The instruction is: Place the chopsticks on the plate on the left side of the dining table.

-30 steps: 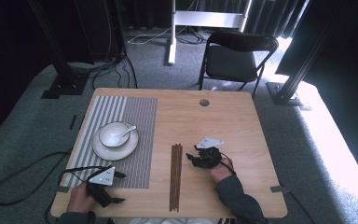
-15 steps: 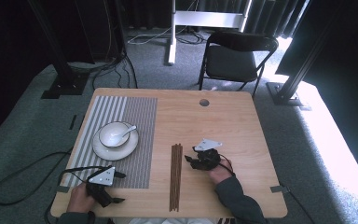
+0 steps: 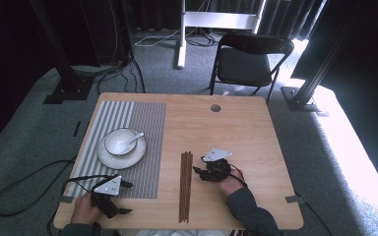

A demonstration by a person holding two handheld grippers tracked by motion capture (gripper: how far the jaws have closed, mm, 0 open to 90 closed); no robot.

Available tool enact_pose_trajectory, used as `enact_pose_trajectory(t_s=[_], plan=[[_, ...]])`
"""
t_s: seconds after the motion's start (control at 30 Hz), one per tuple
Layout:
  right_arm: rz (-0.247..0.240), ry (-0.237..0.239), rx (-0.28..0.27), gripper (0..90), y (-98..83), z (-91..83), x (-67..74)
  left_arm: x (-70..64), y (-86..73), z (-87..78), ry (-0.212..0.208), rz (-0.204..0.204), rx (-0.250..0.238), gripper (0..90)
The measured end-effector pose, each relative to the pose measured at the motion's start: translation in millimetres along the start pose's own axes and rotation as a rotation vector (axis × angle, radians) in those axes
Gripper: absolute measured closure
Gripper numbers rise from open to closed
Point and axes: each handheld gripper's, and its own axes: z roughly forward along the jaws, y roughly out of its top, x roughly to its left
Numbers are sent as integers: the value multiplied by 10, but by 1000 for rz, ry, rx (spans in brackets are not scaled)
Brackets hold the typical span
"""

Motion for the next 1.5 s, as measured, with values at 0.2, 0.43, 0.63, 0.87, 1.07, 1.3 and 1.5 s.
enact_pose_trajectory(t_s=[0.2,0.43,0.63,0.87,1.07,1.3,1.5], plan=[[-6,5,1,462,8,2,24,0,0,0,0,0,0,117],[-9,16,4,460,12,17,53,0,0,0,0,0,0,117],[-11,22,6,451,14,40,83,0,0,1,0,-1,-1,117],[-20,30,9,451,11,60,108,0,0,0,0,-1,-1,117],[-32,39,16,448,14,92,153,0,0,0,0,0,0,117],[-43,55,33,449,-1,136,198,0,0,0,0,0,0,117],[-44,60,45,449,-16,166,217,0,0,0,0,0,0,117]])
